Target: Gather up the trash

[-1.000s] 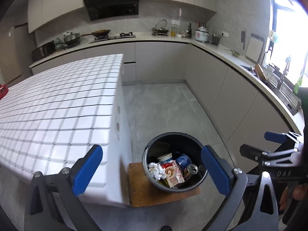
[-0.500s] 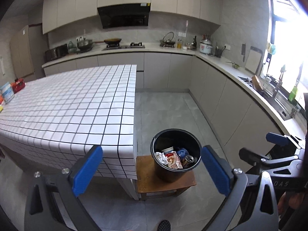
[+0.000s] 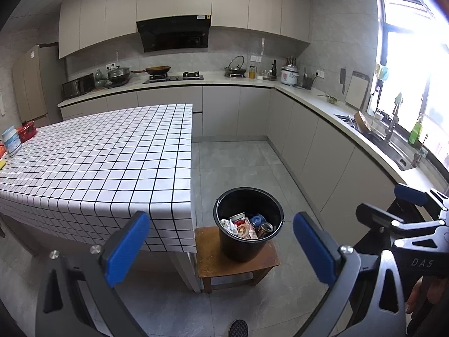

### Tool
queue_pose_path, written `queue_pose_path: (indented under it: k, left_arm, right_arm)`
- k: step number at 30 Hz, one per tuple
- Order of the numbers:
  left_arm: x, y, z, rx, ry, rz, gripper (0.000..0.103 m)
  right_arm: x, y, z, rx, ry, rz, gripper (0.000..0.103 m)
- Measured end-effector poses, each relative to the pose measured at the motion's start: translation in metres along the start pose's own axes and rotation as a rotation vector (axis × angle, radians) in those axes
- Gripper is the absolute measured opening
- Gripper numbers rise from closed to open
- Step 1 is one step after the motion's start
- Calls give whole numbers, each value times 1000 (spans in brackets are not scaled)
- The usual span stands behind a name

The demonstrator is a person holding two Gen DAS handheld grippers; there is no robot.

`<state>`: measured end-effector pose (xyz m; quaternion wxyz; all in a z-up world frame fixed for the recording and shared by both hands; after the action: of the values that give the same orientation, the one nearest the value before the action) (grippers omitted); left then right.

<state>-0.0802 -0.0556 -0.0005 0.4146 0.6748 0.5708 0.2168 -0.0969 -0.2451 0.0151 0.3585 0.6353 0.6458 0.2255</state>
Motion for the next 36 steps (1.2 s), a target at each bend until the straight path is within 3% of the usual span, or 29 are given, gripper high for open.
queue_pose_path:
  k: [36]
  left_arm:
    - [14,3,-8,-12,-4,-5,103]
  right_arm:
    - [4,3,0,-1,-1,8,103]
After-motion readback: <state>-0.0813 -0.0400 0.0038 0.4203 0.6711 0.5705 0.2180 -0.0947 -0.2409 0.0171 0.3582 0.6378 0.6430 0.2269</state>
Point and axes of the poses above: each gripper's, at about its wrist camera, not at the fingertips, and z roughly the way its jaws point, x to its left, y to its top, the point moved 5 cm from there along z, roughly the way its jaws point, and after that the axes turned 13 degrees about -y, right-handed, at the moved point
